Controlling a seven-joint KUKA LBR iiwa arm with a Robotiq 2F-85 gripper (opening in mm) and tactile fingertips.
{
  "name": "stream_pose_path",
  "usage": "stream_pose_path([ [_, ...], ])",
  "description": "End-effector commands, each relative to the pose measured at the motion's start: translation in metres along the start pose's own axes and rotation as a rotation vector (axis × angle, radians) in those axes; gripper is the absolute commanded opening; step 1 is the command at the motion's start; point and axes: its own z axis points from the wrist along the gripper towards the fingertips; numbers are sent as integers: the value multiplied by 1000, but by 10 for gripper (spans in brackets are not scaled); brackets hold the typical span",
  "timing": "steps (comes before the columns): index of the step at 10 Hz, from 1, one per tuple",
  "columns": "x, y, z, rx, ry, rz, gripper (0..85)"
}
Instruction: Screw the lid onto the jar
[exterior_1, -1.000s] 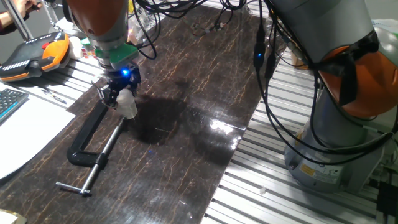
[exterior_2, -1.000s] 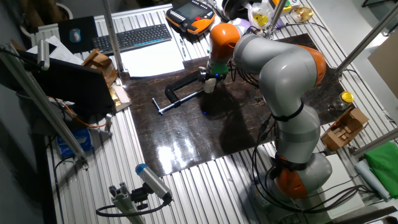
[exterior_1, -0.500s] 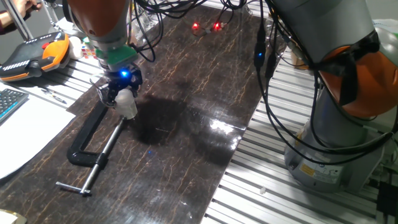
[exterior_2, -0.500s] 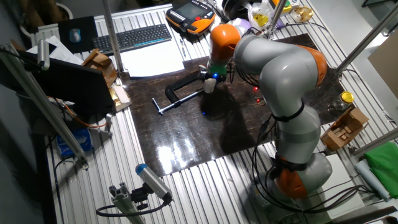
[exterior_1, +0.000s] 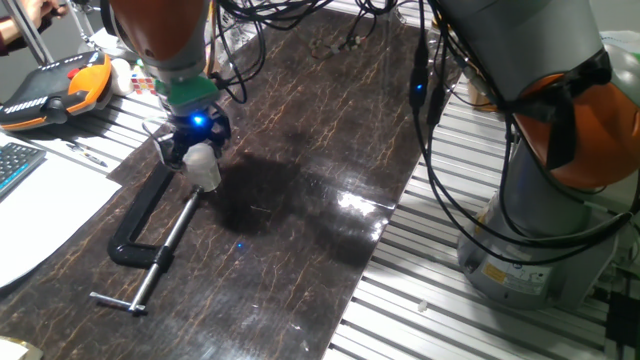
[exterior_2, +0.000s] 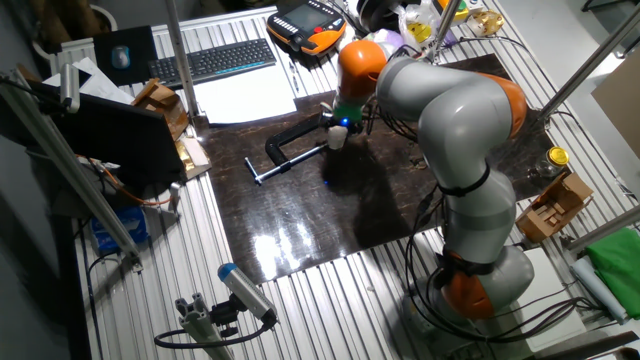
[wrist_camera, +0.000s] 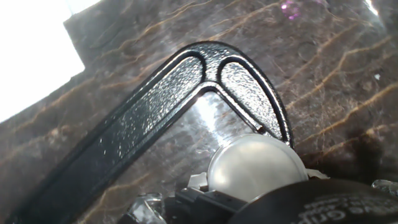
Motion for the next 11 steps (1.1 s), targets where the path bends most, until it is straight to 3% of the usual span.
stream_pose_path([
  [1, 0, 0, 0, 1, -6, 26, 707],
  [8, 0, 0, 0, 25, -59, 221, 710],
  [11, 0, 0, 2, 14, -56, 282, 707],
])
